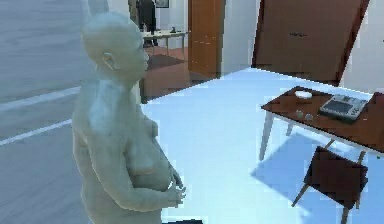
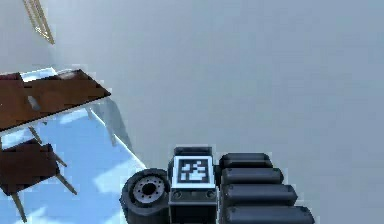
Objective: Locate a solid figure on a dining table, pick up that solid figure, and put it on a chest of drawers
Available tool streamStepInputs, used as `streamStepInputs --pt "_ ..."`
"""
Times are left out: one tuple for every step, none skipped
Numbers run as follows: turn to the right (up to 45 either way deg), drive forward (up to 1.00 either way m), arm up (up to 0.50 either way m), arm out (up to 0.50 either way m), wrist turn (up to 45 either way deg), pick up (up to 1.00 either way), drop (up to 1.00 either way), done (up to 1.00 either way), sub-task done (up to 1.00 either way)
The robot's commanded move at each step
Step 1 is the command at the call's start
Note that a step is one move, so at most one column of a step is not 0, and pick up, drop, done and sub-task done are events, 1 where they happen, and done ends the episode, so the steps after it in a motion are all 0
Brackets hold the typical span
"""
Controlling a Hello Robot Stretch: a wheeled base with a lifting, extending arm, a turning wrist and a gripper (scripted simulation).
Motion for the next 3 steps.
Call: streamStepInputs --pt "-33.0 0.00 0.00 0.00 0.0 0.00 0.00 0.00 0.00" --pt "0.0 0.60 0.00 0.00 0.0 0.00 0.00 0.00 0.00" --pt "-45.0 0.00 0.00 0.00 0.0 0.00 0.00 0.00 0.00"
